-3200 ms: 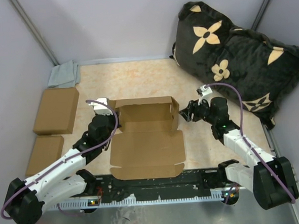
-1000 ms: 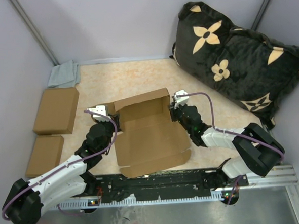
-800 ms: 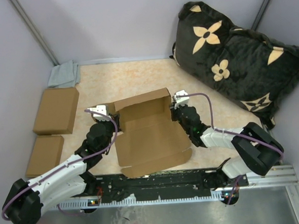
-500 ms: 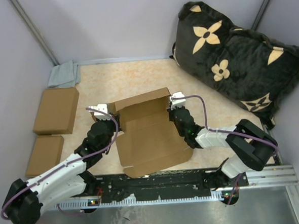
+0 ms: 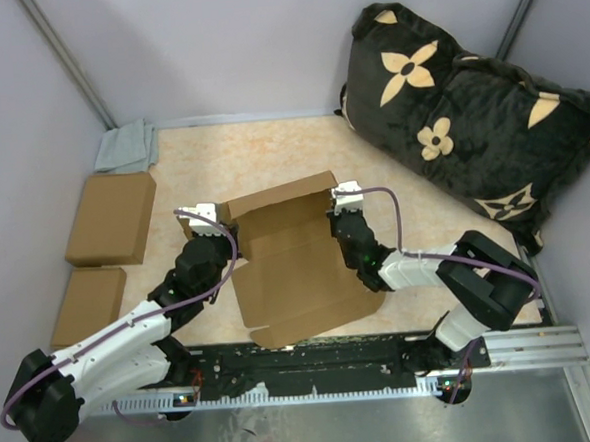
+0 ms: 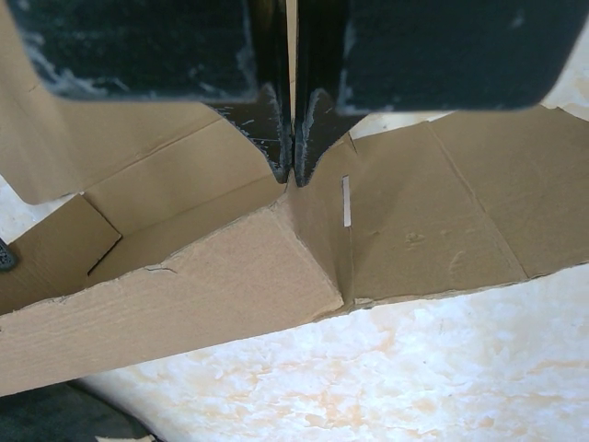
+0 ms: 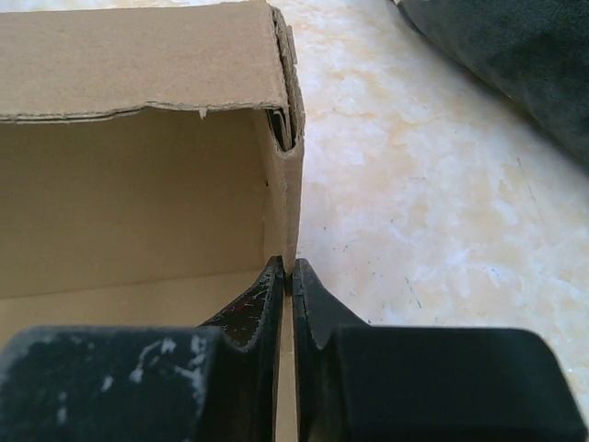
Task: Fold the paper box
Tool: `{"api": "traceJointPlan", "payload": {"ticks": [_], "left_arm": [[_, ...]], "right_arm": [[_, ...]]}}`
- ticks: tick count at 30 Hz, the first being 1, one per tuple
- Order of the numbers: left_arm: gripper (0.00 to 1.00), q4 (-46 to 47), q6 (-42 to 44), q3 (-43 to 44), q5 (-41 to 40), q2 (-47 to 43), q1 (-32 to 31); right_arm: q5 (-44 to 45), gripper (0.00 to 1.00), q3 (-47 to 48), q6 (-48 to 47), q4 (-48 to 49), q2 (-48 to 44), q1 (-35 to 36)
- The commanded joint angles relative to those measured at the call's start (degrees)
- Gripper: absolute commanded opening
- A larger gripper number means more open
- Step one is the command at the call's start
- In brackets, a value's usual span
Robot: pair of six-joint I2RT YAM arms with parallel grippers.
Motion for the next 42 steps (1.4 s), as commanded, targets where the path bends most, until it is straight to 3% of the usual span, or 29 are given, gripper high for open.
{"api": "traceJointPlan", "payload": {"ticks": [1,8,17,21,25,27,30,33,39,42], "left_arm": [[0.00,-0.27,1.42,1.12,2.04,-0.09,-0.55],[0.00,0.43,1.43,0.62,4.17,0.11,-0.55],[0.00,0.96,1.84,0.27,3.92,0.35,-0.55],[0.00,1.05,2.04,0.21,3.59,0.38,-0.55],[0.02,0.28,2.02,0.76,2.93,0.28,-0.54],[0.10,-0.88,1.66,1.33,2.26,0.25,-0.55],[0.31,-2.70,1.14,2.36,1.65,-0.07,-0.52],[0.47,-5.63,0.48,4.39,2.00,-1.10,-0.54],[0.54,-9.86,1.25,11.65,4.38,-6.15,-0.55],[0.61,-11.43,3.74,16.51,1.28,-7.13,-0.50]], "right_arm": [[-4.12,0.11,1.58,1.43,-0.84,0.56,0.13],[-8.52,0.32,3.15,-0.86,-3.22,1.27,-0.97],[-15.21,0.35,3.27,-0.66,1.00,2.56,-5.62],[-19.14,0.27,2.54,-1.18,5.30,3.08,-7.16],[-16.71,0.00,3.70,-0.67,3.50,3.81,-7.52],[-14.19,0.00,3.71,-0.37,2.35,3.55,-7.52],[-10.45,0.00,3.02,-0.17,-0.19,2.56,-7.52],[-7.92,0.00,1.71,0.63,-2.52,0.74,-7.52],[-1.45,0.00,1.00,4.00,-11.01,-4.02,-7.52],[1.18,0.00,0.49,4.54,-14.76,-5.98,-7.80]]}}
